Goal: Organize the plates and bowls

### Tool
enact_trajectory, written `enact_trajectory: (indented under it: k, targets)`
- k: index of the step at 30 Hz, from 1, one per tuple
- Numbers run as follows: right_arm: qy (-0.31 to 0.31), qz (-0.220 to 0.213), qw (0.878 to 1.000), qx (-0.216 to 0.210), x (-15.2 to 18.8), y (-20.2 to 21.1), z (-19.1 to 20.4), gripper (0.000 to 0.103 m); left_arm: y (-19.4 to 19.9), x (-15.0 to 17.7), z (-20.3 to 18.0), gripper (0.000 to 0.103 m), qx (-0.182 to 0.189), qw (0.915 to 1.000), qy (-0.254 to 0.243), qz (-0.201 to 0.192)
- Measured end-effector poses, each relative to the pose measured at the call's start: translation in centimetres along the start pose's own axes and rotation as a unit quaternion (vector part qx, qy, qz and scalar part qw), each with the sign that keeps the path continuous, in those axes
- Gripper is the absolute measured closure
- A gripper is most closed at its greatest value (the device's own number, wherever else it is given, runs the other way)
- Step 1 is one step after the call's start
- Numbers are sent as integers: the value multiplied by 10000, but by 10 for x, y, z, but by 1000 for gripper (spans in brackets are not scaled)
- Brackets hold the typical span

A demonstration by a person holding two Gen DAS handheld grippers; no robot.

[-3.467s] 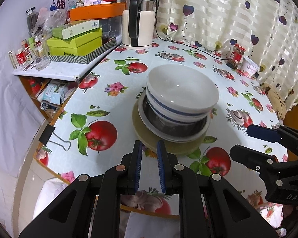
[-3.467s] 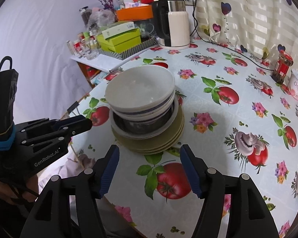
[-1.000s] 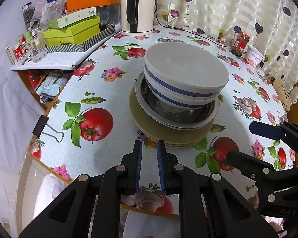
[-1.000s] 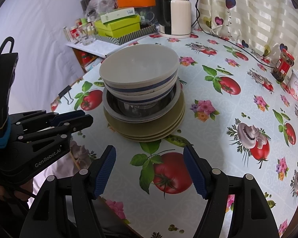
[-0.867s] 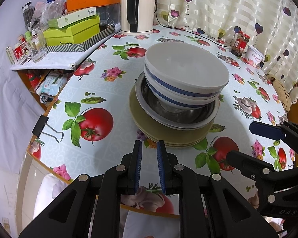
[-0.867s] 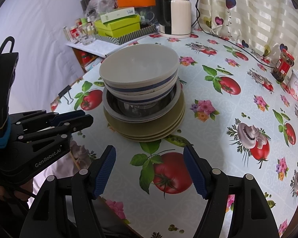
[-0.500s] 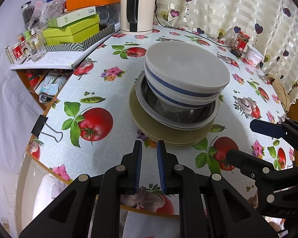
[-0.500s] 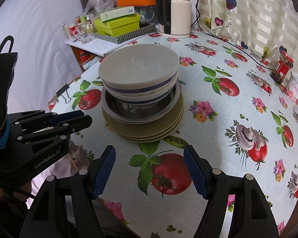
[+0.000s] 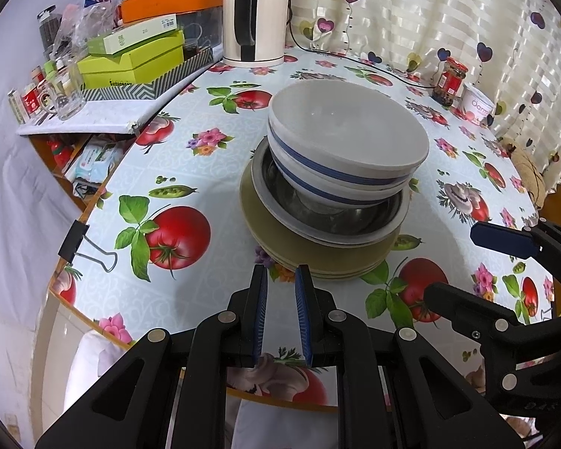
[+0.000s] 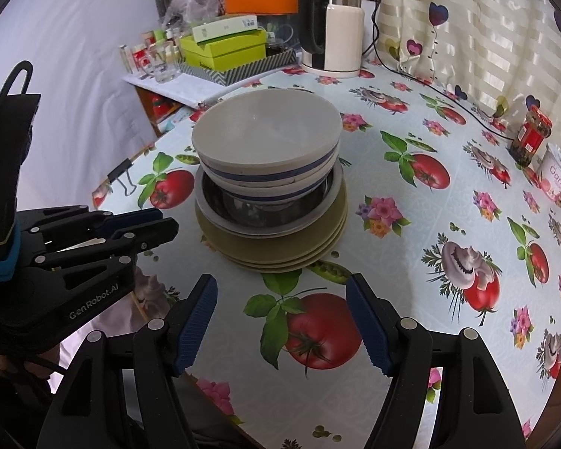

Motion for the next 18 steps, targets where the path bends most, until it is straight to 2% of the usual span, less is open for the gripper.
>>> enact_trajectory:
  k: [18]
  targets:
    - [-1, 1, 10000, -3, 1, 0, -2, 30, -6, -1, -2, 87, 48, 9999, -32, 90]
Point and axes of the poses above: each gripper's, at about its wrist camera, not at the fingertips, and y roughly against the way its jaws point, z to its left, x to its underside, the point moved 1 cm from there along -y, roughly the way its jaws point, and after that the axes turned 4 degrees about x, right-handed, at the moved point
